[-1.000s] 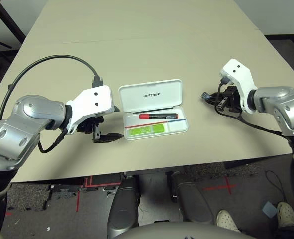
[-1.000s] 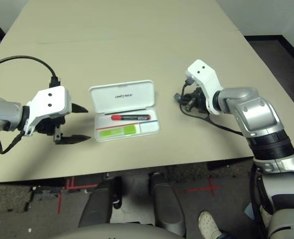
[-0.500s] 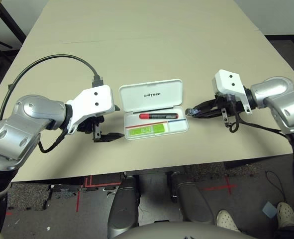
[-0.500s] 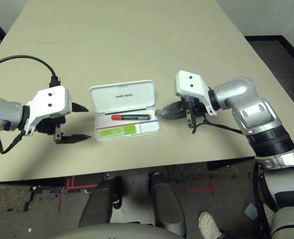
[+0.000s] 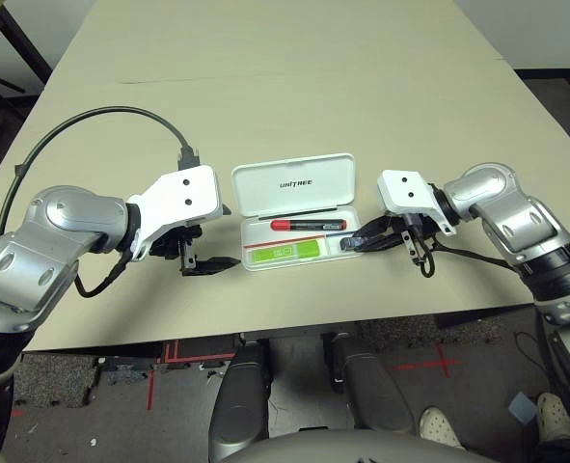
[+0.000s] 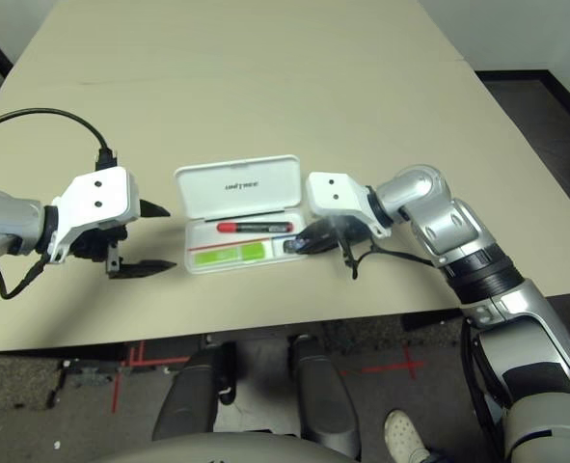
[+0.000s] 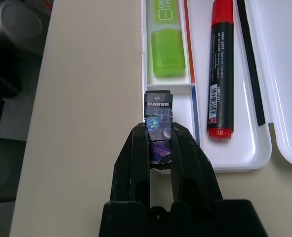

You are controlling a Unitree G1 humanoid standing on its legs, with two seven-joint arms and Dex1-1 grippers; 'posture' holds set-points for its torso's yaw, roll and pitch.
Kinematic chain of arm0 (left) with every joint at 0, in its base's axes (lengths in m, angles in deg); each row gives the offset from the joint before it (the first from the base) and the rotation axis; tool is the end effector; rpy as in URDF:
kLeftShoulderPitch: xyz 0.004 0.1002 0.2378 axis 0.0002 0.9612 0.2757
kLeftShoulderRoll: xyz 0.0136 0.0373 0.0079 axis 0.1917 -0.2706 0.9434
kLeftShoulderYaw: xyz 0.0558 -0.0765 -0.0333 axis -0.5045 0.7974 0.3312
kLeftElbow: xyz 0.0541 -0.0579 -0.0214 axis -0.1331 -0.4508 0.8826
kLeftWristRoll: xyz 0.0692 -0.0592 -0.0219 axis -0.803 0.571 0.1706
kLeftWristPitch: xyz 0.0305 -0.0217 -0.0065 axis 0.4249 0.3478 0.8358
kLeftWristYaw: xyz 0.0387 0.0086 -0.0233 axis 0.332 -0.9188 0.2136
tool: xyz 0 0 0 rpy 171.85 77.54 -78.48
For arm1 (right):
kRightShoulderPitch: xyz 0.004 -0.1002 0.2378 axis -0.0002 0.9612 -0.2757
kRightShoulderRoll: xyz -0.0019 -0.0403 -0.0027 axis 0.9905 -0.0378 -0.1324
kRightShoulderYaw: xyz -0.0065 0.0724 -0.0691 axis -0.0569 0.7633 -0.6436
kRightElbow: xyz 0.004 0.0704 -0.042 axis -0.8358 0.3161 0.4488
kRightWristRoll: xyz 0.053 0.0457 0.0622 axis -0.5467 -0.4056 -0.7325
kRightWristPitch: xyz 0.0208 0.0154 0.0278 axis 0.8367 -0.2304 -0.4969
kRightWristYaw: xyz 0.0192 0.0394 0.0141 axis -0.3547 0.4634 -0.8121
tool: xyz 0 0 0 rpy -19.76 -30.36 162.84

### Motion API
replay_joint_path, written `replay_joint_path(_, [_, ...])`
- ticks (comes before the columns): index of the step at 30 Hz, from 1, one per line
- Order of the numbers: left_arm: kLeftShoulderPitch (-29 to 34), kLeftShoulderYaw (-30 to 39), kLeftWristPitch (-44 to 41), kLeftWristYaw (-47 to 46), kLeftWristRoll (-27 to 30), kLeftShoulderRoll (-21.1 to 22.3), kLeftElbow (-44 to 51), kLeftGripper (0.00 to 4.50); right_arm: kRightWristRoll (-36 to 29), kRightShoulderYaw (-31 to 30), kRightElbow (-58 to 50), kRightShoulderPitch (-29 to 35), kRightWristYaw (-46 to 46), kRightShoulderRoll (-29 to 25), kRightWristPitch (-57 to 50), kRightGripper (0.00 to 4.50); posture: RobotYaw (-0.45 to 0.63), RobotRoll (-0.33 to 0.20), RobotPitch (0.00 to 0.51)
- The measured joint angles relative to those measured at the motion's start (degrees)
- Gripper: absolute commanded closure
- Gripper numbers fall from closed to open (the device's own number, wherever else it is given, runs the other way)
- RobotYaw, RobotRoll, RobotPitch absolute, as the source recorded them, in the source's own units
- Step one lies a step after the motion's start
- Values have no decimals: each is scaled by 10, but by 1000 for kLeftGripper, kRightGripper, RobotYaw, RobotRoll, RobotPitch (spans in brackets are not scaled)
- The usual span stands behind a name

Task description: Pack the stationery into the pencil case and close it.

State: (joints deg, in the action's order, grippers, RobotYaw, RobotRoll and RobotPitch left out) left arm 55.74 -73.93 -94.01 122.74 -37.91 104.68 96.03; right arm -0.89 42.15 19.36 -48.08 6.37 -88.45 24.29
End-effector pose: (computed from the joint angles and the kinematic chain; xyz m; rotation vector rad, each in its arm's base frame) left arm 0.2146 0.2278 0.2289 0.7367 0.4427 -1.0977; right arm 0.2957 -0.1859 0.1833 -0.7471 0.3319 1.5570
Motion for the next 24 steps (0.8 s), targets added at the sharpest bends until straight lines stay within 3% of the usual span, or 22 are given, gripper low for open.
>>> replay_joint_path(5, [2, 0, -1, -4, 1, 0, 9, 0, 2, 0, 6, 0, 6, 11, 5, 4192, 32, 0, 184])
replay_joint_path(16, [4, 0, -1, -4, 1, 0, 9, 0, -38, 43, -11, 1, 8, 11, -15, 193, 33, 0, 180])
replay_joint_path(24, [14, 5, 1, -5, 1, 1, 7, 0, -128, 162, -47, 67, 26, -32, -63, 54, 28, 0, 173])
